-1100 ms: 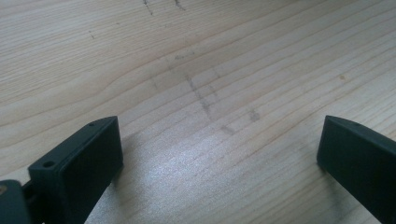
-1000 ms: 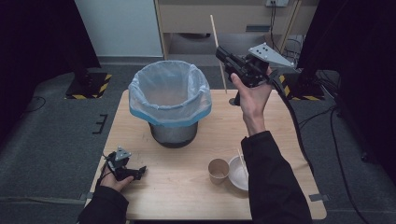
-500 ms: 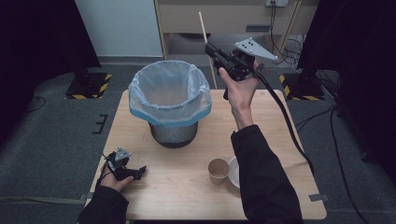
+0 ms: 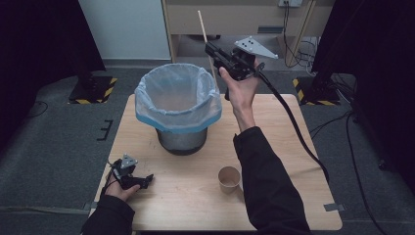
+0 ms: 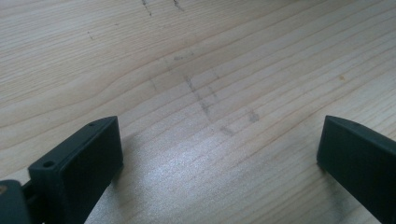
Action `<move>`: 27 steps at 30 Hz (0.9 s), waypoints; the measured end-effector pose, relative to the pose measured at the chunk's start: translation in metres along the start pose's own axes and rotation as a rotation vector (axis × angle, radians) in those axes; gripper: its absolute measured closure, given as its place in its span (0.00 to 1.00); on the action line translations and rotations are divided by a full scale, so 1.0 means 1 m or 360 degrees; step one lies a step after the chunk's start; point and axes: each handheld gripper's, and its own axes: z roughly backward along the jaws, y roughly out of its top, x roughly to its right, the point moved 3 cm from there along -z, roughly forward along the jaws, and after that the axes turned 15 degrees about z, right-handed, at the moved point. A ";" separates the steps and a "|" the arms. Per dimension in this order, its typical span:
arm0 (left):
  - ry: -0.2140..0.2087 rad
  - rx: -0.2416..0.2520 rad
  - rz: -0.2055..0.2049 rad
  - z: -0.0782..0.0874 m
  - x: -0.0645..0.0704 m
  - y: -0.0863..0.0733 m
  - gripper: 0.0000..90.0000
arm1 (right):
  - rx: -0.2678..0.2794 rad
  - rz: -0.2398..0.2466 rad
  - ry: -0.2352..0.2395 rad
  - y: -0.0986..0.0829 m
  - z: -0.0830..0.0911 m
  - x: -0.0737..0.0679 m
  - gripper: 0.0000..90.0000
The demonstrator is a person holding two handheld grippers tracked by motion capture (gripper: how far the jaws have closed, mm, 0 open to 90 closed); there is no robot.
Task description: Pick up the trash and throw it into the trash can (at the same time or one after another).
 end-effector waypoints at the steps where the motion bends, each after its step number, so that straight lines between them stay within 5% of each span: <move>1: 0.0000 0.0000 0.0000 0.000 0.000 0.000 0.00 | 0.0024 -0.0029 0.0013 0.000 -0.004 -0.002 0.96; 19: -0.0006 -0.0003 -0.0005 0.000 0.000 0.000 0.00 | 0.0043 -0.0057 0.0015 -0.026 -0.047 -0.025 0.95; 27: -0.0009 -0.0003 -0.0006 0.000 0.000 0.000 0.00 | -0.0021 -0.0036 0.0031 -0.032 -0.051 -0.022 0.71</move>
